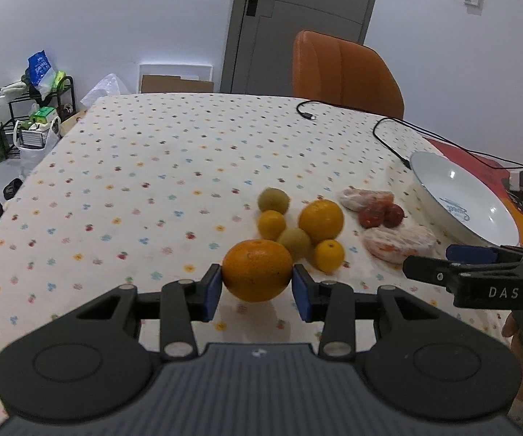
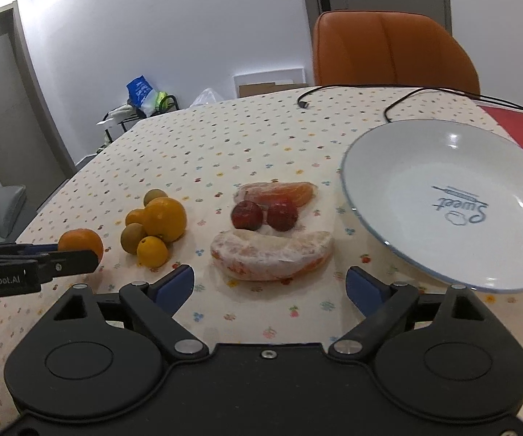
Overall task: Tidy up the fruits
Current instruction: 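Grasp the wrapped peeled pomelo segment with the right tool while the left tool holds the orange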
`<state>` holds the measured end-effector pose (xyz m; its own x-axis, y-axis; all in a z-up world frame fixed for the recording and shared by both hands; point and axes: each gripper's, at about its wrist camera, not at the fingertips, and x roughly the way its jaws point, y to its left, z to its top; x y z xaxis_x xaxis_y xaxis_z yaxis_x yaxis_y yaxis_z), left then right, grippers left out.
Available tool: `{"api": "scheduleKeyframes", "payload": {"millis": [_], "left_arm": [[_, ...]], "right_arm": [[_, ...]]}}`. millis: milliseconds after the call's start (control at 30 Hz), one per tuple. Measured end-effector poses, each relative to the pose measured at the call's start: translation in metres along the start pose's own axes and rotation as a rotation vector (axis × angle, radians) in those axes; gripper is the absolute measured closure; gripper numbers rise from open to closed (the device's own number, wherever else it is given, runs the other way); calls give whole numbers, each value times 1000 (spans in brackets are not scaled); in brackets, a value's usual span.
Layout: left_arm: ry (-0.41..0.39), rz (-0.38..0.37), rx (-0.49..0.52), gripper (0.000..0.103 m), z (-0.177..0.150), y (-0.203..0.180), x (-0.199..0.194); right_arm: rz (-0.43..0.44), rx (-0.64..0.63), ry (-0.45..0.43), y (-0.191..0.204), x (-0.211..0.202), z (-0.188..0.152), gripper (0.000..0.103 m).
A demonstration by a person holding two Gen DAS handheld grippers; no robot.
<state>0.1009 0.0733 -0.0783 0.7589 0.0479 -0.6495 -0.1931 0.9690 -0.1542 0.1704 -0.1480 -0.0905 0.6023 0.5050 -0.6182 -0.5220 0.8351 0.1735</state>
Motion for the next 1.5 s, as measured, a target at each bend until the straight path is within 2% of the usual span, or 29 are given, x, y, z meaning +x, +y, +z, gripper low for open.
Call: {"api": "scheduleKeyframes", "payload": {"millis": [333,400,467,500,733,767,833,900,933,967,1000,1033,1067,1500], "left_arm": [[-16,-5,41,63,17,12,-8],[-22,-6,48,63,19,13,-11],[-32,-8,52,63,20,12,-14],[-35,-7,53,63,21,12,-16],[-50,-5,63,63,23,6,-23],[-51,-5,67,63,23,4,-24],[-51,-6,74,63,23,-1,-25],[-54,-13,79,63,23,-5,-26],[-58,-17,83,63,23,-8,-27],[-63,-21,87,63,23,-10,-27],[-65,-22,89,63,23,-11,-27],[-64,-22,89,63,22,-12,-26],[-62,-23,87,63,22,-11,-25],[-24,4,38,63,18,14,-5]], "right_arm": [[-53,8,12,11,17,6,14],[-71,-17,10,15,19,6,17],[-100,-26,0,16,20,6,29],[-106,-28,-5,16,20,6,29],[-34,5,-41,10,7,3,40],[-20,5,-44,9,5,2,60],[12,35,-17,4,4,1,78],[14,43,-1,3,3,0,77],[3,44,-3,4,2,0,67],[-11,43,-12,5,0,-1,51],[-15,34,-24,7,-2,-1,42],[-17,20,-36,8,-4,-1,28],[-23,5,-47,11,-5,-1,21],[-91,-122,0,28,33,11,15]]}}
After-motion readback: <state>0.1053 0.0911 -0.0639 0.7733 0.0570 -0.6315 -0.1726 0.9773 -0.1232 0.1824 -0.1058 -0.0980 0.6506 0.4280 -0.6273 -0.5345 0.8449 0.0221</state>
